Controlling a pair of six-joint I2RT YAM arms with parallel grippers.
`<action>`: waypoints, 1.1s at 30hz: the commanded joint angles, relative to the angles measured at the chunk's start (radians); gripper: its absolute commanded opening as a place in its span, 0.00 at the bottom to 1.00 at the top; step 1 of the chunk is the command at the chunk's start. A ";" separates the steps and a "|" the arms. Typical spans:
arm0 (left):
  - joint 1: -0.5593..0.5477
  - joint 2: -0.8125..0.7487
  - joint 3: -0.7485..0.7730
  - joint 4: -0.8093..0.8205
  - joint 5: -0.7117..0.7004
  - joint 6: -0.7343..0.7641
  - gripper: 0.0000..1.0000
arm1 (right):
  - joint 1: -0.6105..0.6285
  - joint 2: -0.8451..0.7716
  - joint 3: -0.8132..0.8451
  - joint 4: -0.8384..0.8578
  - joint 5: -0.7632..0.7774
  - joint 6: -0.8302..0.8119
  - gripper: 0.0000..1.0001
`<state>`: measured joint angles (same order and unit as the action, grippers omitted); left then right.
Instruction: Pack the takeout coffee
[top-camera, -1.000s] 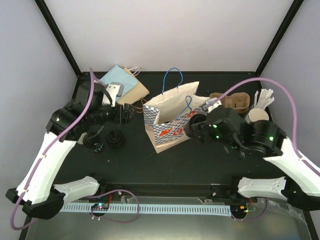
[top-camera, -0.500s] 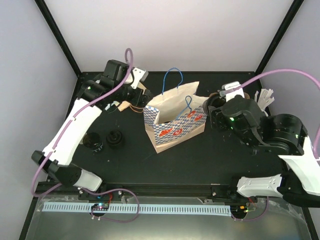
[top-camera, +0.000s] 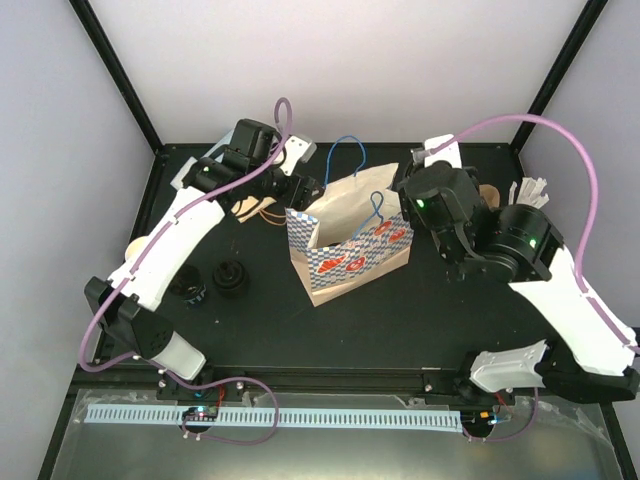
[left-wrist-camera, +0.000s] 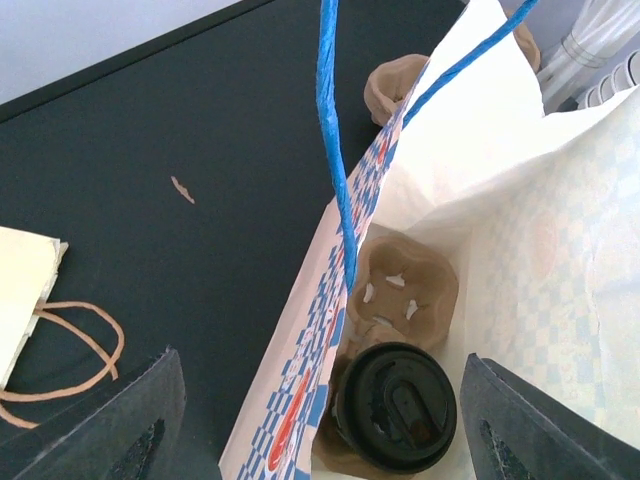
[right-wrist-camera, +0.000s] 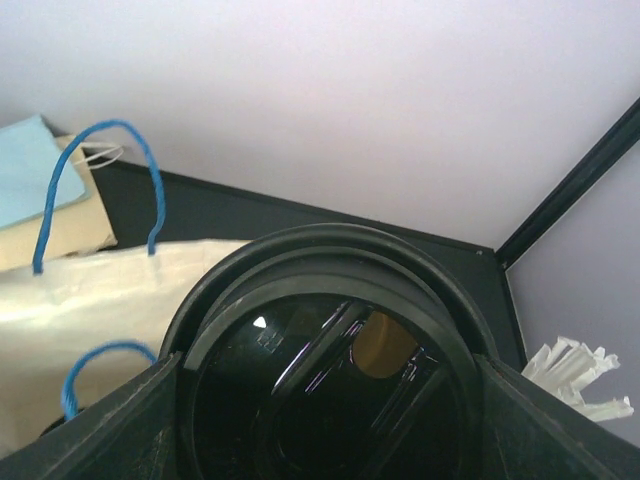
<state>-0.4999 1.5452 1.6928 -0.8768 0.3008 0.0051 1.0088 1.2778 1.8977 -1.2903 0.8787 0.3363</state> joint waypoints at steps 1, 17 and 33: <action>-0.007 0.016 -0.002 0.065 0.030 0.021 0.77 | -0.076 0.048 0.040 0.141 -0.066 -0.070 0.64; -0.036 0.110 0.020 0.062 -0.058 0.042 0.56 | -0.143 0.175 0.021 0.091 -0.495 -0.070 0.61; -0.054 0.098 0.059 -0.049 -0.103 0.039 0.02 | -0.138 0.043 -0.179 -0.008 -0.791 -0.072 0.59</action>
<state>-0.5396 1.6699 1.7195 -0.8822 0.2100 0.0414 0.8688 1.3628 1.7542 -1.2613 0.1833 0.2687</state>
